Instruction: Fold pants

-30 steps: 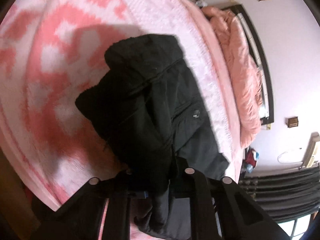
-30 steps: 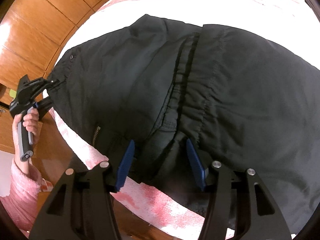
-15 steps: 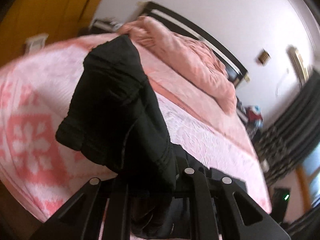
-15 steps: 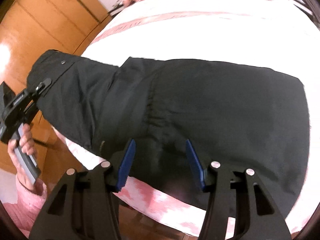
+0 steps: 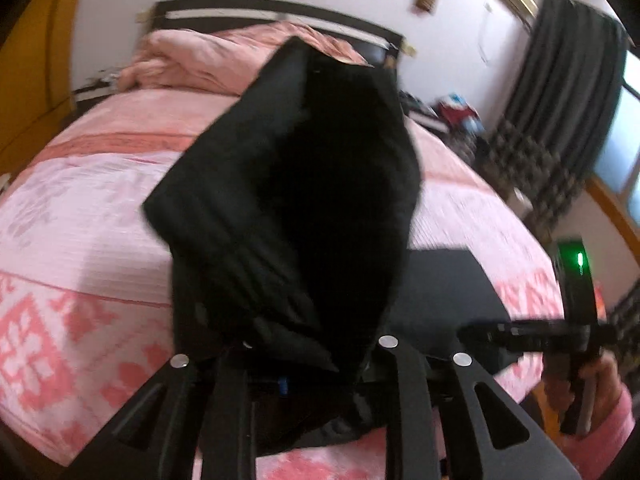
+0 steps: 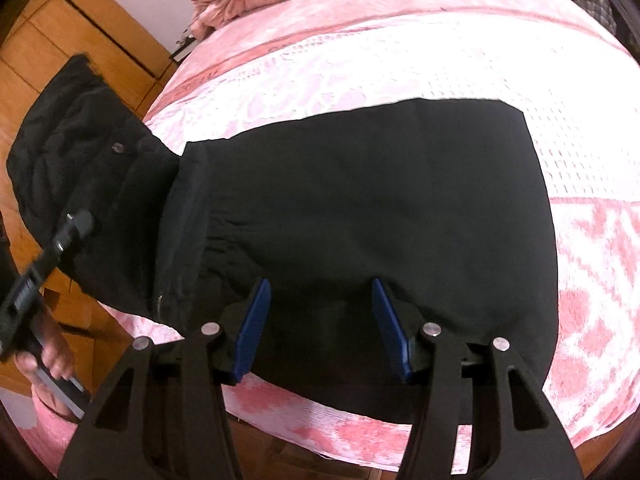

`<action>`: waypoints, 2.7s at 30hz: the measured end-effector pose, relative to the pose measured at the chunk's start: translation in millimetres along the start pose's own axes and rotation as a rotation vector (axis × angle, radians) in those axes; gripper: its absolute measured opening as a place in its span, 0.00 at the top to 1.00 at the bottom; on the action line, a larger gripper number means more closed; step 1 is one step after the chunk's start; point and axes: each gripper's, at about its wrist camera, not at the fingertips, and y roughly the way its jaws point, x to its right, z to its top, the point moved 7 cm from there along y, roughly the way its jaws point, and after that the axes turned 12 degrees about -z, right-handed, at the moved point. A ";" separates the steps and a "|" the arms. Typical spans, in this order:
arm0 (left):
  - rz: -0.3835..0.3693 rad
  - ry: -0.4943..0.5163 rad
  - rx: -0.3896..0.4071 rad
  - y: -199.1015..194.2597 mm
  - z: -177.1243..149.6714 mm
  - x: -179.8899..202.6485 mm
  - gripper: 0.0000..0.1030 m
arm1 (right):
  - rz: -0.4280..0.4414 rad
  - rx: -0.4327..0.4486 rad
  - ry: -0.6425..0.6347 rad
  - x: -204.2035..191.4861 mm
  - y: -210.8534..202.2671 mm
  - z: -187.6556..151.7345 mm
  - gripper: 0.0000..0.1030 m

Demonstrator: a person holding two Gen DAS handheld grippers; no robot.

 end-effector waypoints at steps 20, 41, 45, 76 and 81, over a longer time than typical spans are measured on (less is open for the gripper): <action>-0.036 -0.005 -0.145 16.7 -25.9 2.0 0.41 | -0.055 -0.022 -0.010 7.2 12.7 -5.3 0.46; 0.278 -0.221 -0.207 24.1 -38.6 -92.8 0.33 | -0.018 -0.035 -0.127 -64.9 13.1 26.9 0.21; 0.272 -0.254 -0.216 34.1 -41.8 -105.9 0.32 | -0.096 -0.089 -0.157 -65.2 36.0 15.6 0.22; 0.158 -0.178 -0.177 41.8 -22.9 -41.6 0.31 | -0.161 0.102 -0.092 -14.2 -54.5 28.9 0.78; 0.158 -0.128 -0.206 62.9 -23.4 -21.2 0.31 | -0.191 0.046 -0.039 29.6 -40.3 16.7 0.78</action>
